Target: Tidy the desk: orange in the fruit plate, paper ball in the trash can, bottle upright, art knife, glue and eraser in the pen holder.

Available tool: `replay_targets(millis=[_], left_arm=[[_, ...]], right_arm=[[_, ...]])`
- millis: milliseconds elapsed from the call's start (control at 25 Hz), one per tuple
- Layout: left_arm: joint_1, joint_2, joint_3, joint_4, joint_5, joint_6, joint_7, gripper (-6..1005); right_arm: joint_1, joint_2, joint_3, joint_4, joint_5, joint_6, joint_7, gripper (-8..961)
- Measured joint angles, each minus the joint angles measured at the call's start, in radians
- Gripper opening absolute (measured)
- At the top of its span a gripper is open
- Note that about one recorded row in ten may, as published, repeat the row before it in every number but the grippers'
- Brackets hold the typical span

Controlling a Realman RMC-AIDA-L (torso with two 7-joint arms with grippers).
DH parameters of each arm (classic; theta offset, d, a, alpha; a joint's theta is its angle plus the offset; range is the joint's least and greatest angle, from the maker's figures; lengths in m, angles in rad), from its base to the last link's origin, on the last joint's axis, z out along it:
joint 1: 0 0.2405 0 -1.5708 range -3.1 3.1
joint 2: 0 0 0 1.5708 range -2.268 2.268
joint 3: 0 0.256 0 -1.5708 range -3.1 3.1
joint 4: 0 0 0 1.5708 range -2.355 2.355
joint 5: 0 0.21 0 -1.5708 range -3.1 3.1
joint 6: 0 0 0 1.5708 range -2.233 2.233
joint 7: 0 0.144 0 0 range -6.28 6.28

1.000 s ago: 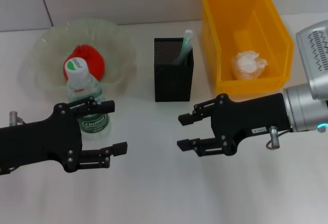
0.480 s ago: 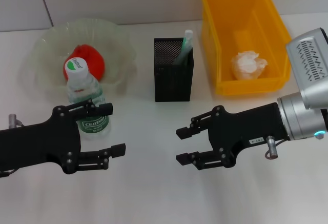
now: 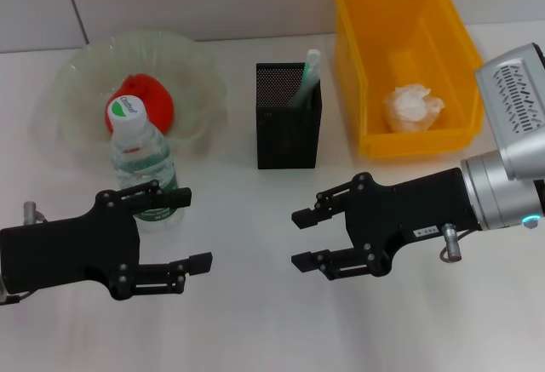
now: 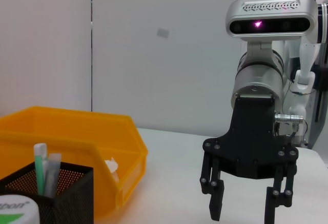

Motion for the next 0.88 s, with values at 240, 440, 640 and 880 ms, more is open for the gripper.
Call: replay_targets(millis=[240, 440, 640, 880], left_arm=[[0.002, 0.001, 0.0, -0.001, 0.01, -0.016, -0.001, 861], [0.002, 0.001, 0.0, -0.001, 0.013, -0.027, -0.014, 862], [0.002, 0.002, 0.0, -0.001, 0.013, -0.027, -0.016, 862], [0.002, 0.002, 0.0, -0.001, 0.013, -0.028, -0.014, 861]], right_arm=[[0.0, 0.0, 0.003, -0.003, 0.005, -0.007, 0.002, 581], [-0.004, -0.002, 0.013, -0.025, 0.006, -0.012, 0.011, 591], [-0.012, -0.001, 0.012, -0.054, 0.003, -0.009, 0.014, 600], [-0.012, -0.001, 0.009, -0.054, 0.001, -0.008, 0.014, 781]])
